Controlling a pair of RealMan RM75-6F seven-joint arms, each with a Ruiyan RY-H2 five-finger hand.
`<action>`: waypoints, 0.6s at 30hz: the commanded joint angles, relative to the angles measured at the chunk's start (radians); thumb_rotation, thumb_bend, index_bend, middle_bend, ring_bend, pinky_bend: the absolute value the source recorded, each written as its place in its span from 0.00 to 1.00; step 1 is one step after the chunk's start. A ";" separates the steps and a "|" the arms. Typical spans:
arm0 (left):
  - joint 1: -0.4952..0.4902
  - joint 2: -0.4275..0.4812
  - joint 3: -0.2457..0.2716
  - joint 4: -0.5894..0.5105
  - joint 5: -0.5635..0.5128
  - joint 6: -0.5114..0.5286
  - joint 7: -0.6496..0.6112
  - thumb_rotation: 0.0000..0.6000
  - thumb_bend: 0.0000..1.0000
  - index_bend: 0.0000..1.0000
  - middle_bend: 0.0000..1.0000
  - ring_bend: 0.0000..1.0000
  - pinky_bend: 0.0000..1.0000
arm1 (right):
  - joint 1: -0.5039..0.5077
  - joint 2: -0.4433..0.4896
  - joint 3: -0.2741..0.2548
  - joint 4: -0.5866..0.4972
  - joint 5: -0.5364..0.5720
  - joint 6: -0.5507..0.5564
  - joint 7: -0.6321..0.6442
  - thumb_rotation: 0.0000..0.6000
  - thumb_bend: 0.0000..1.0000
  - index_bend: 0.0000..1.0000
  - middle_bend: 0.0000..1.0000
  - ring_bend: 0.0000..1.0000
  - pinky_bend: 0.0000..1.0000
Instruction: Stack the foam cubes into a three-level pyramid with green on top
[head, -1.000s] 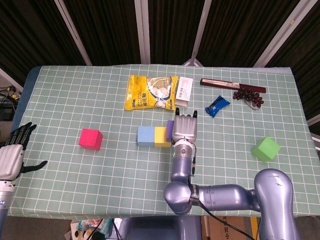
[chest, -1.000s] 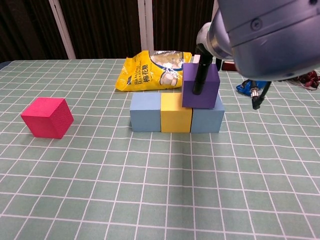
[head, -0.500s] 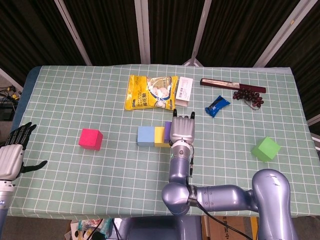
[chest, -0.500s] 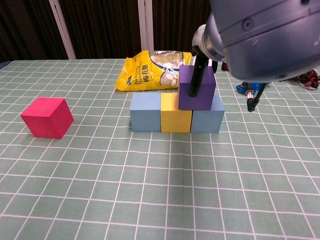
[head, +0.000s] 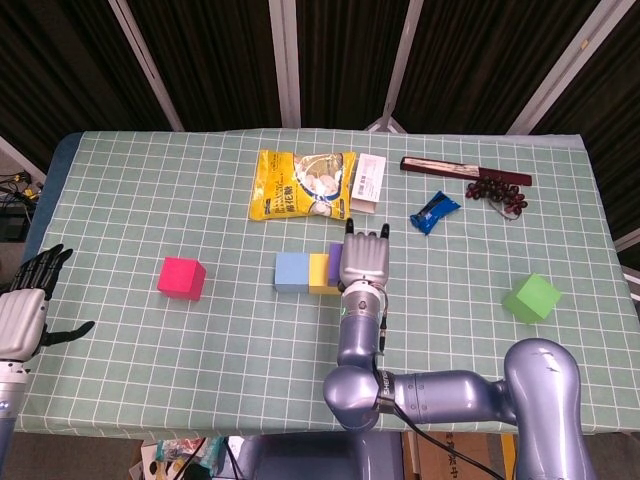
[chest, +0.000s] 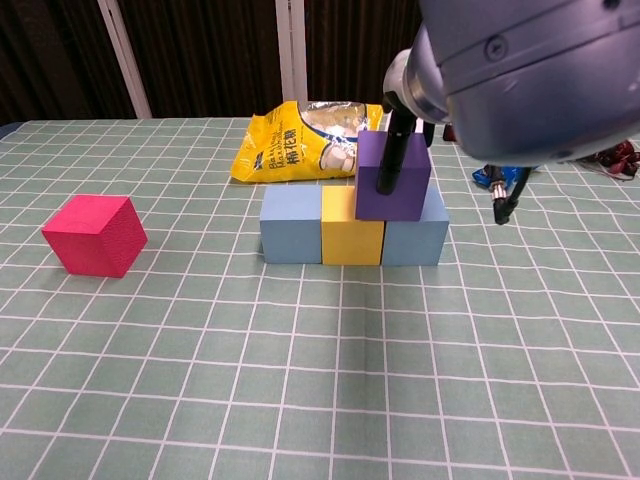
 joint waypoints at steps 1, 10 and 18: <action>0.000 0.000 0.000 0.000 0.000 0.000 0.000 1.00 0.02 0.00 0.00 0.00 0.00 | 0.000 -0.002 0.000 0.001 0.000 -0.002 0.000 1.00 0.22 0.04 0.49 0.26 0.00; -0.001 -0.001 0.001 0.003 -0.001 -0.004 -0.001 1.00 0.03 0.00 0.00 0.00 0.00 | 0.000 -0.009 0.000 0.011 -0.008 -0.011 0.002 1.00 0.22 0.05 0.49 0.27 0.00; -0.002 -0.001 0.003 0.003 -0.001 -0.009 -0.001 1.00 0.03 0.00 0.00 0.00 0.00 | 0.000 -0.006 0.005 0.014 -0.007 -0.008 -0.006 1.00 0.22 0.04 0.49 0.27 0.00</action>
